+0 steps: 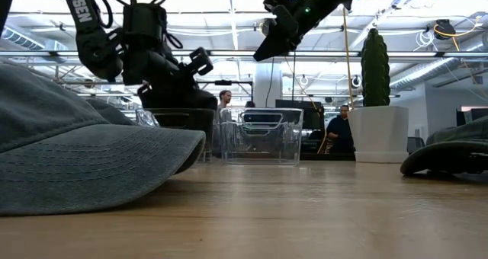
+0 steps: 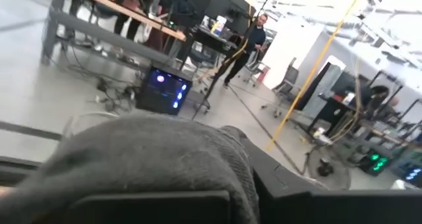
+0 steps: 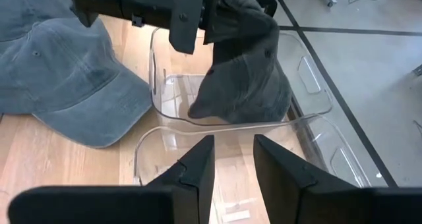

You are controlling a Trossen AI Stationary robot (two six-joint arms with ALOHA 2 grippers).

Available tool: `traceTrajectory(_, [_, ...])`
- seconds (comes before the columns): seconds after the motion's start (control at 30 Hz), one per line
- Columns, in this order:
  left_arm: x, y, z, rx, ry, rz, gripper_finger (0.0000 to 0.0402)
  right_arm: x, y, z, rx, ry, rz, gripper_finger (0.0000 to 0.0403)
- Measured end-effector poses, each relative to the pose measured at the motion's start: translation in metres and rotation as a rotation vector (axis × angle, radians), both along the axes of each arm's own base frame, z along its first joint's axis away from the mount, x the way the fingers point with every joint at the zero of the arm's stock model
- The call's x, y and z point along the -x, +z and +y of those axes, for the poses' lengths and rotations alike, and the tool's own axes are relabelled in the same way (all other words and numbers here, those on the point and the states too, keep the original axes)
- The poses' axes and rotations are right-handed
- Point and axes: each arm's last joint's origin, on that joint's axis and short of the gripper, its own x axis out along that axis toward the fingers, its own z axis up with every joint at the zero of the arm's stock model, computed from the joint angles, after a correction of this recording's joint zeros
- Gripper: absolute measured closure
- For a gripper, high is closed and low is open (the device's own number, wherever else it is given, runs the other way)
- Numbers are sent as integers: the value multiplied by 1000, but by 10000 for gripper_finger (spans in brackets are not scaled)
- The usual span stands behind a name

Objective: Pick & Place hat
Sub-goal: Put the top black cap into the left transparent bin

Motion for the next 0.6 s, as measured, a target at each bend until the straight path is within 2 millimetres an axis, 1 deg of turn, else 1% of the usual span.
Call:
traceTrajectory(0.13, [2,9,-1,-24,7,22,397,0,0,0,0,0,-1,310])
traceTrajectory(0.27, [2,4,0,7,-16,42,397,0,0,0,0,0,0,310])
traceTrajectory(0.37, [2,-4,1,40,-13,78,397,0,0,0,0,1,0,310])
traceTrajectory(0.47, [2,-4,1,47,-19,67,397,0,0,0,1,0,-2,310])
traceTrajectory(0.6, [2,-7,1,53,-16,107,397,0,0,0,2,1,-6,310])
